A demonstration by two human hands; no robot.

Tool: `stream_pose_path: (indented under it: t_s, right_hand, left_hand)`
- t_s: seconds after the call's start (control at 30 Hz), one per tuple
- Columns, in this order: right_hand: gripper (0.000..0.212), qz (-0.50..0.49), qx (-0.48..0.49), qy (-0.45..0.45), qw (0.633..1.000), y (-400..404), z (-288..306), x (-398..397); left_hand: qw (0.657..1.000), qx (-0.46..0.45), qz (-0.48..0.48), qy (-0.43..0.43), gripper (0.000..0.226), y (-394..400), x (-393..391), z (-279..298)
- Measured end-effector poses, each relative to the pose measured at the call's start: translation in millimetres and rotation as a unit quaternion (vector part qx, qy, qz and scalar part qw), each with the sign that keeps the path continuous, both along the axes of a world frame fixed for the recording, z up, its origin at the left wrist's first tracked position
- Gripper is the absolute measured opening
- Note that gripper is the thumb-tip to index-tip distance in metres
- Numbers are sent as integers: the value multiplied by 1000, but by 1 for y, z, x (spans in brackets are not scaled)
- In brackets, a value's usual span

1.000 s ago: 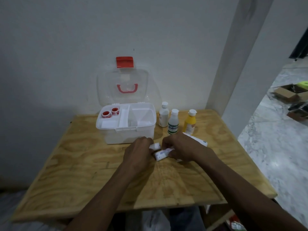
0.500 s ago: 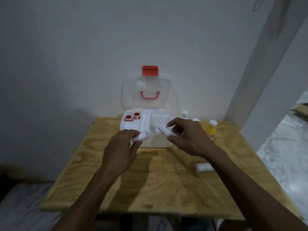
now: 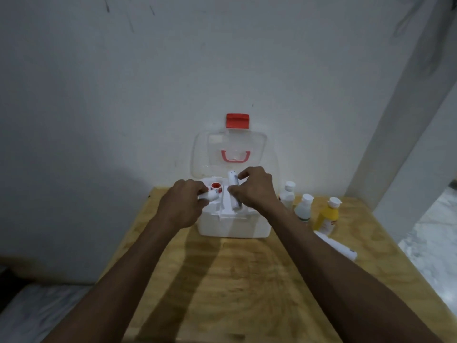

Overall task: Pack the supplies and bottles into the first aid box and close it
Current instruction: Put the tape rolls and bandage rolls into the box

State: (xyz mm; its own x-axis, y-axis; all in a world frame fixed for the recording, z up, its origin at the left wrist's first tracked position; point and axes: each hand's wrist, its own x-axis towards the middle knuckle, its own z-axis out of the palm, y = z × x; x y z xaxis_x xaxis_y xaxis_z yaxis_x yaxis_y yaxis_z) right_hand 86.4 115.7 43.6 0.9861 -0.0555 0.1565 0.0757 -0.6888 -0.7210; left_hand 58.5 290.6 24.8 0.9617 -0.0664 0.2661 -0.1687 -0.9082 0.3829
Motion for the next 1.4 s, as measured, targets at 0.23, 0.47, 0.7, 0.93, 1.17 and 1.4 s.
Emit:
stream_pose_path:
  t_s: [0.23,0.47,0.7,0.93,1.17,1.4]
  right_hand:
    - [27,3,-32,25,999,13,-6,8]
    - [33,24,-55,18,998,14,-16,17]
    - [32,44,-63,-14,997,18,-27,22]
    - [29,46,-51,-44,997,6,-24,13]
    - [14,22,-14,-84,996,-66,-17,-42]
    - [14,-59,-94,-69,991,-172,-45,-80]
  left_hand:
    - [998,35,-24,52,34,-4,16,-7]
    - [996,61,-32,51,30,-2,23,-10]
    - [998,44,-29,23,30,-3,22,-16]
    - [1000,10,-22,-2,33,-7,11,-12]
    - [989,-71,-71,-113,25,-39,-36,-9]
    - [979,-100,-169,-52,24,-118,-76,-40]
